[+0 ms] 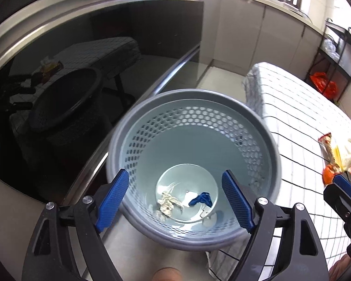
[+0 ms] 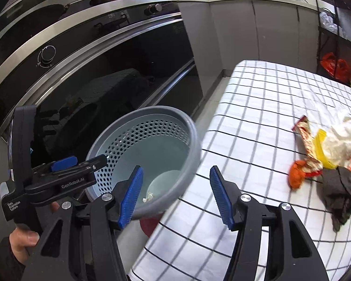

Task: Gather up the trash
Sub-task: 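Move both open tools back to the trash pile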

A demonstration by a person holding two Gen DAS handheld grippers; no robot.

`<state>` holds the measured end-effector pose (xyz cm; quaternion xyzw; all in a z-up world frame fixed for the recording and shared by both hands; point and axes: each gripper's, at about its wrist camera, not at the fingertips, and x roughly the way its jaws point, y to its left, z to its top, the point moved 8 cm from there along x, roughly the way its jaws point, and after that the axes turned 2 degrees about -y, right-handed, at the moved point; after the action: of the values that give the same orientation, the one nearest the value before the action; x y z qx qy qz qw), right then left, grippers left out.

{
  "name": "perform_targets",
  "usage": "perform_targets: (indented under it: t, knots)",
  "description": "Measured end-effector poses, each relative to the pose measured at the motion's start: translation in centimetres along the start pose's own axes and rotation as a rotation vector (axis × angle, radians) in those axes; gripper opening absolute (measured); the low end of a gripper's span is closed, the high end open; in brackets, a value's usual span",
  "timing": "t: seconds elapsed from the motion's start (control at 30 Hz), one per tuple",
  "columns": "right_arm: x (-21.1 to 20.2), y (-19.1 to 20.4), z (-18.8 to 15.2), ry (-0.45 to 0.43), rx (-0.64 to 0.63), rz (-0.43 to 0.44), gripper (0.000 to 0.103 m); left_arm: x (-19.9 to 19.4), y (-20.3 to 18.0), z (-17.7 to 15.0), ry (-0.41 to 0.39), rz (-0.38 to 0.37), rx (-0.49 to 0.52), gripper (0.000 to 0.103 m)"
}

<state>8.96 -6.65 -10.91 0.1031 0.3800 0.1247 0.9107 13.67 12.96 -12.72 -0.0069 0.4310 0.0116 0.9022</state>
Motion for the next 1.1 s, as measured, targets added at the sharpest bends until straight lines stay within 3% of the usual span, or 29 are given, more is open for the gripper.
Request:
perform_targets:
  t: [0.3,0.67,0.83,1.1]
  knots:
    - [-6.4,-7.4,-1.3,-0.052,0.031,-0.138,0.059,-3.2,-6.2,0.0,-0.041,-0.089,0.066,0.086]
    - [-14.7,-20.1,-1.1,-0.167,0.137,-0.356,0.061,-6.0,-18.1,1.0,-0.113,-0.248,0.153,0.089]
    - [-14.8,-24.0,-0.6,-0.180,0.168,-0.389,0.062,-4.7,-23.1,1.7,-0.130,-0.273,0.221,0.090]
    - [-9.8,-25.1,0.8,-0.132,0.152,-0.369,0.062,-1.8,-25.2,0.5,-0.077,-0.263,0.248,0.090]
